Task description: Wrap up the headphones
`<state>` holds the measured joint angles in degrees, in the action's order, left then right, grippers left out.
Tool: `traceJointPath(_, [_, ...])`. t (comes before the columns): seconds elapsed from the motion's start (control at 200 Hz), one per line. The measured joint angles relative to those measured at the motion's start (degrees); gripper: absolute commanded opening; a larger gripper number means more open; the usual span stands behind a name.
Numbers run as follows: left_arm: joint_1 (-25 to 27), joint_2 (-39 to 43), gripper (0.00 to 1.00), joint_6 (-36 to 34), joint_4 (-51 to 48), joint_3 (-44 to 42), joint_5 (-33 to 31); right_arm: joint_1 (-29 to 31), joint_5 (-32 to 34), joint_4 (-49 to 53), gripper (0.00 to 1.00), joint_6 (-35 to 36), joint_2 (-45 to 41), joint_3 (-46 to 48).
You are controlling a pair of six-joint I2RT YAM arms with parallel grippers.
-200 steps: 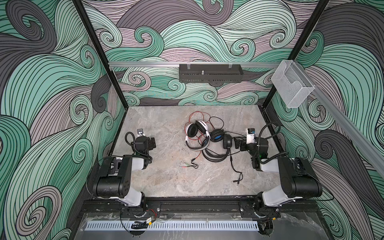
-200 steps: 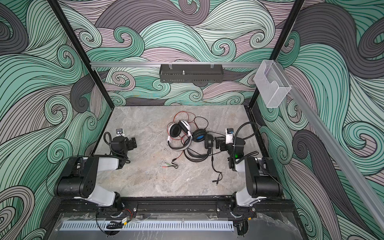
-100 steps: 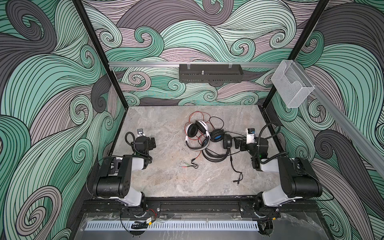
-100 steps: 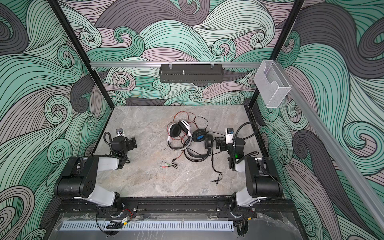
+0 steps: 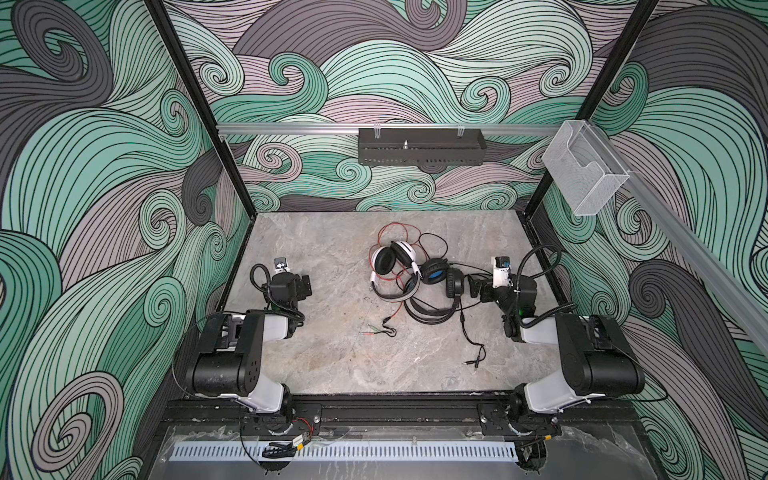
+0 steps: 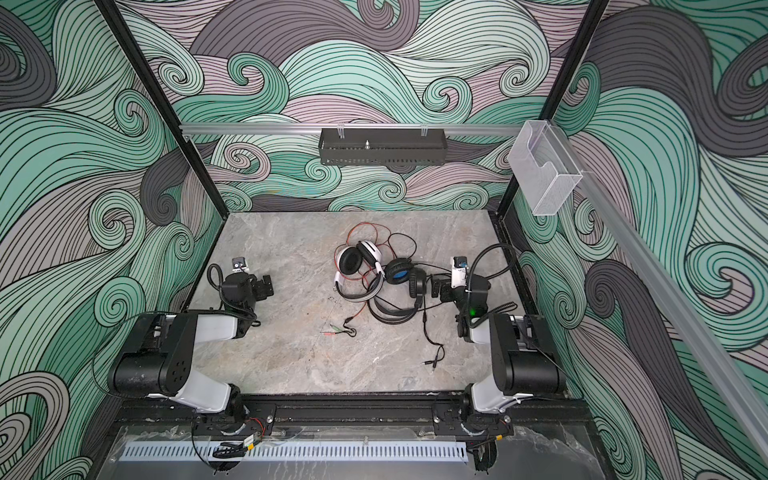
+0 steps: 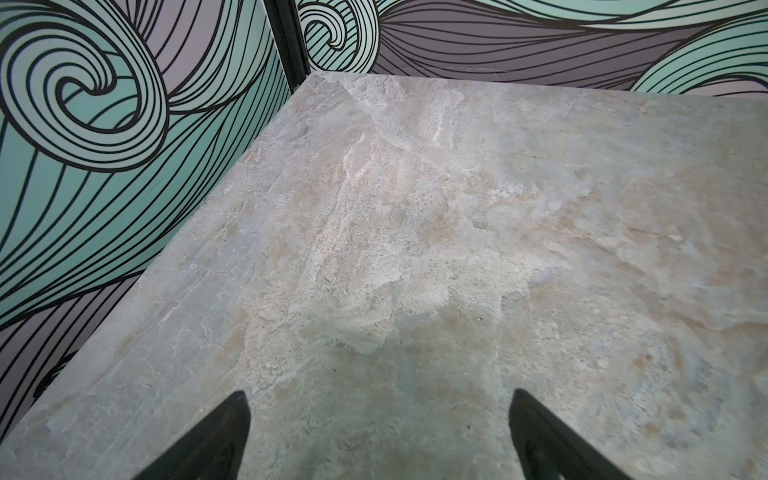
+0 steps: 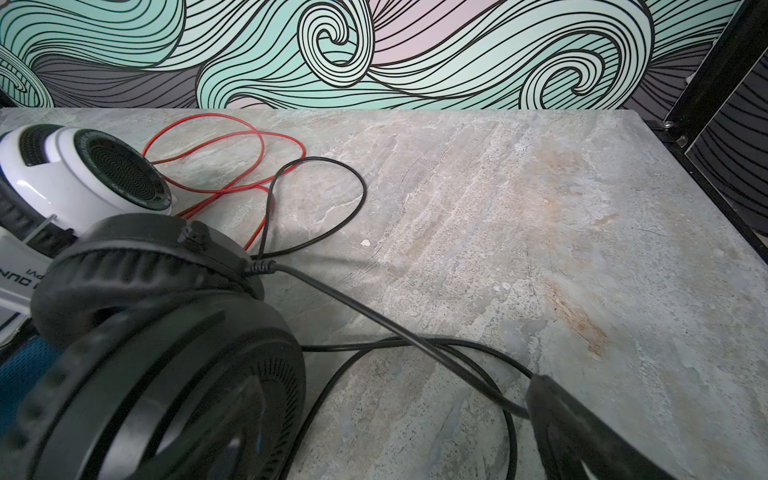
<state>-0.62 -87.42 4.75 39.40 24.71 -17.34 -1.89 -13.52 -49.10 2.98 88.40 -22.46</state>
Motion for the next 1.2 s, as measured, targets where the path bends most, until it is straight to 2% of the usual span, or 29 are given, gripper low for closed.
traceJointPath(0.535, [0.00, 0.72, 0.99, 0.26, -1.73, 0.24, -0.26, 0.42, 2.78, 2.03, 0.99, -0.17, -0.52, -0.42])
traceJointPath(0.64, [-0.07, 4.74, 0.99, 0.50, -6.49, 0.92, -0.24, 0.74, 3.30, 7.04, 0.99, -0.11, -3.15, -2.32])
traceJointPath(0.881, [-0.07, 19.76, 0.99, 2.84, -21.27, 4.57, -0.46, 5.09, 7.74, 17.42, 0.99, 1.22, -10.05, -7.74])
traceJointPath(1.031, [-0.02, 25.14, 0.99, 4.55, -30.95, 7.91, 0.31, 7.63, 11.72, 26.82, 0.99, -0.96, -12.52, -15.85])
traceJointPath(1.201, [1.22, 29.97, 0.99, 7.58, -41.31, 11.47, 5.38, 9.86, 14.08, 39.98, 0.99, -6.05, -11.87, -27.96])
